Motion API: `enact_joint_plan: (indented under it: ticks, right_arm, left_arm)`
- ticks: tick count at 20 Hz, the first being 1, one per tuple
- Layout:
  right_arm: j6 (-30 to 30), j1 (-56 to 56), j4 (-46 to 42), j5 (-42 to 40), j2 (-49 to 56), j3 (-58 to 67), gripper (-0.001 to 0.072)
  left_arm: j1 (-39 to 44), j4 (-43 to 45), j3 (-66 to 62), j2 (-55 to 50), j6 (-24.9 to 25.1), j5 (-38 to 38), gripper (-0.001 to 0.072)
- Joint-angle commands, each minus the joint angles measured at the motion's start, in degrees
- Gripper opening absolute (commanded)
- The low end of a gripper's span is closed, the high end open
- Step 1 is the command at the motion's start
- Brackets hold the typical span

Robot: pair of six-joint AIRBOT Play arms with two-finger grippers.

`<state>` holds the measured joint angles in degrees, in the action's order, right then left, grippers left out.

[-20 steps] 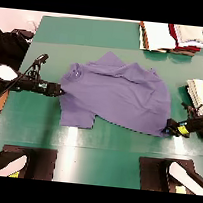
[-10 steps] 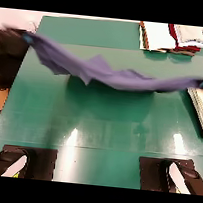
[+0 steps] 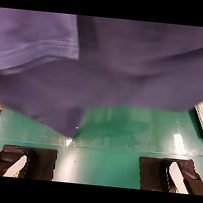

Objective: Fold the shirts.

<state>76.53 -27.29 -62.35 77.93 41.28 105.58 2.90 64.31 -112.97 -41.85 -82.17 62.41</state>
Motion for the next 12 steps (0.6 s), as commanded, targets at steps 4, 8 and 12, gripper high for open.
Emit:
enact_joint_plan:
  ticks: [4, 8, 12]
  right_arm:
    - [3.2, 0.8, 4.2, 7.3, 12.3, 3.5, 0.0014]
    - [3.4, 9.1, -0.2, 7.9, 22.1, -10.0, 0.0013]
    - [3.6, 17.4, -11.1, 4.7, 33.9, -20.5, 0.0013]
  left_arm:
    - [0.0, 5.6, 8.1, -9.3, -2.0, 8.1, 0.0024]
    - [0.0, 5.1, 20.8, -21.4, -2.0, 6.1, 0.0025]
    - [0.0, 5.0, 26.0, -36.2, -1.8, 5.3, 0.0025]
